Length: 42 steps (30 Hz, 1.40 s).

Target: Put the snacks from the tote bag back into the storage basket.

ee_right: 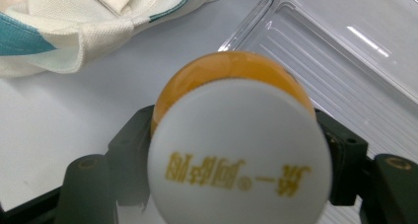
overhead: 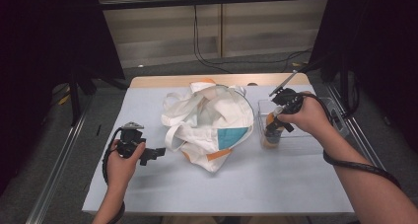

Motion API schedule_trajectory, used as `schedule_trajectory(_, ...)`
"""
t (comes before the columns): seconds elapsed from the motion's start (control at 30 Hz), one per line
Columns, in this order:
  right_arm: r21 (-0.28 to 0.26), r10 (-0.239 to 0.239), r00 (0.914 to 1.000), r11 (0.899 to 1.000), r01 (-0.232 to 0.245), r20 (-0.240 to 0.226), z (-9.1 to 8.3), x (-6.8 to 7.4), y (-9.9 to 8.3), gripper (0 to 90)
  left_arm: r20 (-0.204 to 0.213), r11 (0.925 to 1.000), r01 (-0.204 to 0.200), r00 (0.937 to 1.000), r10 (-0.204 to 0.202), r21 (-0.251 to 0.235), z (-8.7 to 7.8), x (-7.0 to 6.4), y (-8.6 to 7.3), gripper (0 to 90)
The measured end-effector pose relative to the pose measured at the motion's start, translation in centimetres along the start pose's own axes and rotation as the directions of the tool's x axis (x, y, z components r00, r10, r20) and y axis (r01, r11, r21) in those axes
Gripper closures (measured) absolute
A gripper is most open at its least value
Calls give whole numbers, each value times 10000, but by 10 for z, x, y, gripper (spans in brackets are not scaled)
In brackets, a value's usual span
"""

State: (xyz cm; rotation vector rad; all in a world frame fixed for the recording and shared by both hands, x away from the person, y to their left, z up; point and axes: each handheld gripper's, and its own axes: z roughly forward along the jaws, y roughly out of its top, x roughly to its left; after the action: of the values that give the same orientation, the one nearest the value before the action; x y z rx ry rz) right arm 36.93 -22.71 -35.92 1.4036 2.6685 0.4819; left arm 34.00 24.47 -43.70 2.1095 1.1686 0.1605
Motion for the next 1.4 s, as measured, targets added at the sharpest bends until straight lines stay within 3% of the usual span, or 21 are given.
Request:
schedule_trajectory(0.67, -623, 120, 9999, 9980, -116, 50, -12, -1, -7, 170, -100, 9999, -68, 9999, 68, 81, -1, 1, -2, 48)
schedule_trajectory(1.4, -981, 199, 9998, 9950, -201, -30, -15, -2, -31, 144, -40, 9999, 18, 10000, -17, 133, 1, 0, -1, 48)
